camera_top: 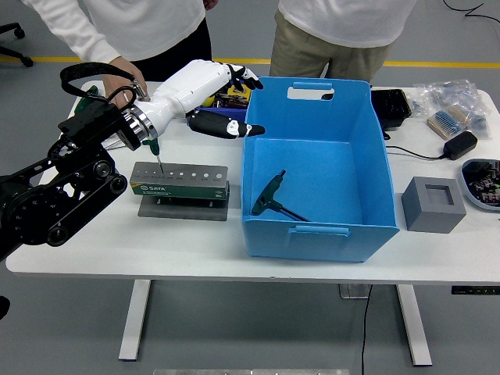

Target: Lift tool from toolbox,place it in box,lift tool from toolbox,place it in box

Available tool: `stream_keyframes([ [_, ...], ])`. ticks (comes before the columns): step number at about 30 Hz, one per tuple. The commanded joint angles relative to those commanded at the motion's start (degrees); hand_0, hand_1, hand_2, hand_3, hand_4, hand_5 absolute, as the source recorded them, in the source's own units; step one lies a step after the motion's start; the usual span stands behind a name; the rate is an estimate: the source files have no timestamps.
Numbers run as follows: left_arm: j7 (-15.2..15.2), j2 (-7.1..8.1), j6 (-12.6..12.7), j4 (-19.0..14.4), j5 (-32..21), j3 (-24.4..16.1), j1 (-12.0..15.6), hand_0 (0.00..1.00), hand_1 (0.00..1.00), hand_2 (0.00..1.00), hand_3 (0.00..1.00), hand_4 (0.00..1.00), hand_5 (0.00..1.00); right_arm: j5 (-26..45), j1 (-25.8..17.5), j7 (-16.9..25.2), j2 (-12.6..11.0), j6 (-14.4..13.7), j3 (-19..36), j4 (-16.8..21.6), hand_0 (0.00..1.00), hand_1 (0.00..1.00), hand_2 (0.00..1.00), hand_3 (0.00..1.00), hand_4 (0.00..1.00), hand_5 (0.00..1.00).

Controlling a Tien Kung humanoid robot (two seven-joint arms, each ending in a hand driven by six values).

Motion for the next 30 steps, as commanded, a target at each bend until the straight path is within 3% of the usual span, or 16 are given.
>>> stream_keyframes([
  [30, 0.09, 1.08, -0.22, 0.16, 0.22, -1.03, 0.4, 0.53, 0.619, 0.691, 0.706, 0.959, 0.711, 0.32, 0.4, 0.11, -0.11, 0.02, -0.28, -0.05, 0.698, 0.689, 0.733, 0.597, 0.829, 0.723],
])
